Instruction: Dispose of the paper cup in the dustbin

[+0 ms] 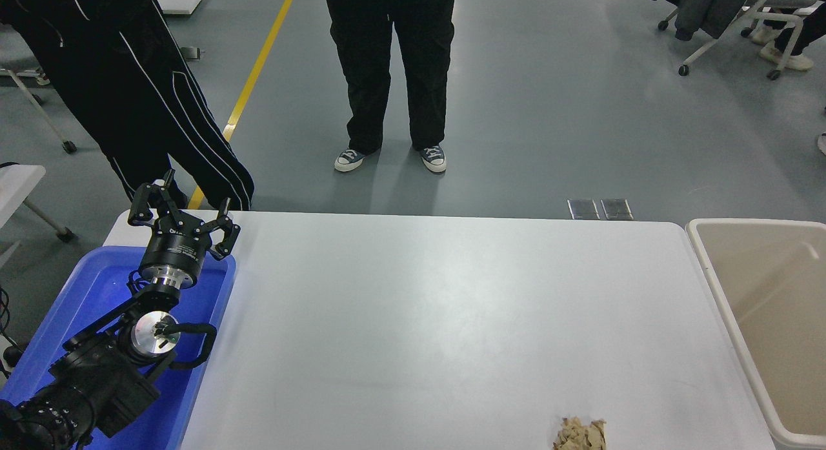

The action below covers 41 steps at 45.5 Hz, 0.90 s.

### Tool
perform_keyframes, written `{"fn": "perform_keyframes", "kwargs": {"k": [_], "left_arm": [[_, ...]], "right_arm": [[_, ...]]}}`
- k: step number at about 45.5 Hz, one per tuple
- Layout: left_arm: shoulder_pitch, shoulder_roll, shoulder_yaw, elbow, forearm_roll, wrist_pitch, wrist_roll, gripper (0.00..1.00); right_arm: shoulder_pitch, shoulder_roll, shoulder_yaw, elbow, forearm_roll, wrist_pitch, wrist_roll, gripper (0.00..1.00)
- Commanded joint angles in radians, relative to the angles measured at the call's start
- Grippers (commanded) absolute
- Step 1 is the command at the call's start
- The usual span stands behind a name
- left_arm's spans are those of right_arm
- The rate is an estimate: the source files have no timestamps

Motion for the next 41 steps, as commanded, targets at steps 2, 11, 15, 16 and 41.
{"fn": "perform_keyframes", "kwargs": {"k": [2, 11, 15, 16, 41], "left_arm": [[0.000, 0.000, 0.000, 0.000, 0.000, 0.000, 0.000, 1.00], [0.000, 0.000, 0.002, 0.000, 0.000, 0.000, 0.000, 1.00], [0.000, 0.000, 0.002, 0.000, 0.000, 0.000, 0.000, 1.00], [0.000, 0.000, 0.002, 0.000, 0.000, 0.000, 0.000, 1.00], [0.000, 0.000, 0.000, 0.000, 0.000, 0.000, 0.000, 1.00]], "right_arm": [[0.012, 0.008, 0.005, -0.015, -0.002, 0.008, 0.000, 0.99], [0.023, -0.012, 0.175, -0.009, 0.018, 0.182, 0.002, 0.99], [0.035, -0.028, 0.275, 0.018, 0.018, 0.206, 0.009, 0.99], [0.037, -0.037, 0.296, 0.038, 0.018, 0.215, 0.015, 0.99], [-0.162, -0.201, 1.066, 0.836, -0.195, 0.174, 0.138, 0.99]]}}
